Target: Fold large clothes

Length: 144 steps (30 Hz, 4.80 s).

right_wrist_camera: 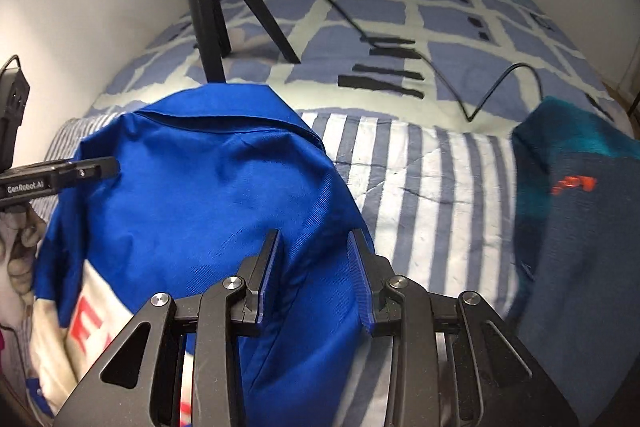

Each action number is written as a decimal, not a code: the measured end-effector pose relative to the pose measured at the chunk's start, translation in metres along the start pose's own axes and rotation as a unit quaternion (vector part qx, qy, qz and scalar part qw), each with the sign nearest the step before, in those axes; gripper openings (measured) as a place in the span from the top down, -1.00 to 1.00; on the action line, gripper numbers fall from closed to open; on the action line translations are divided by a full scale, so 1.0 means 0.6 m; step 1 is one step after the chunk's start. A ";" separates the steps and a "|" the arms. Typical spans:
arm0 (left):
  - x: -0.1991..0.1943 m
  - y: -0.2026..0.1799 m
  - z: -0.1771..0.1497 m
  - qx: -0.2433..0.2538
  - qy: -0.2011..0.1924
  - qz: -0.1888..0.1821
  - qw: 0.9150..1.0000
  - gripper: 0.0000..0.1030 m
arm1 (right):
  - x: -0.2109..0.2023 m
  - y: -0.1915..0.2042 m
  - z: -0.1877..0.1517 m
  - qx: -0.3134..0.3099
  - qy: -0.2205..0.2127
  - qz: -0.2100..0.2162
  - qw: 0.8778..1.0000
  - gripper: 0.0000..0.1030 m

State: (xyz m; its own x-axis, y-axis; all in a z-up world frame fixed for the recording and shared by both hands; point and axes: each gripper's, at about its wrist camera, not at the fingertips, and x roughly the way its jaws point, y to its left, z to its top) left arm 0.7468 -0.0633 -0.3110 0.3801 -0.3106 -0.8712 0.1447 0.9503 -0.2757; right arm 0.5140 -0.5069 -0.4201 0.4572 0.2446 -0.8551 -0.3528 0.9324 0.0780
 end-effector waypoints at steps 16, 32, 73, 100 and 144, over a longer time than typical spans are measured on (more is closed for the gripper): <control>-0.097 -0.038 -0.018 0.026 -0.074 -0.031 0.996 0.94 | -0.099 0.051 0.001 -0.022 -0.077 0.000 0.997 0.98; -0.295 -0.108 -0.138 0.081 -0.111 -0.019 0.990 0.96 | -0.310 0.114 -0.090 -0.037 -0.111 0.007 0.993 0.89; -0.262 -0.076 -0.092 0.066 -0.128 -0.039 0.989 0.99 | -0.259 0.079 -0.056 -0.022 -0.116 0.071 0.991 0.91; -0.406 -0.039 -0.641 0.048 -0.095 -0.014 0.994 0.99 | -0.410 0.252 -0.570 -0.101 -0.034 0.039 0.994 0.91; -0.402 -0.090 -0.749 0.133 -0.087 0.048 0.986 -0.19 | -0.351 0.409 -0.523 0.036 0.037 0.248 0.967 0.59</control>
State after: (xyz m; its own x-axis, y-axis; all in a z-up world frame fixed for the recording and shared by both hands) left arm 0.2368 -0.0304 -0.2686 0.5513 -0.2407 -0.7988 0.3265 0.9433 -0.0589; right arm 0.0750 -0.4128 -0.3816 0.1857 0.6491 -0.7377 -0.4542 0.7224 0.5213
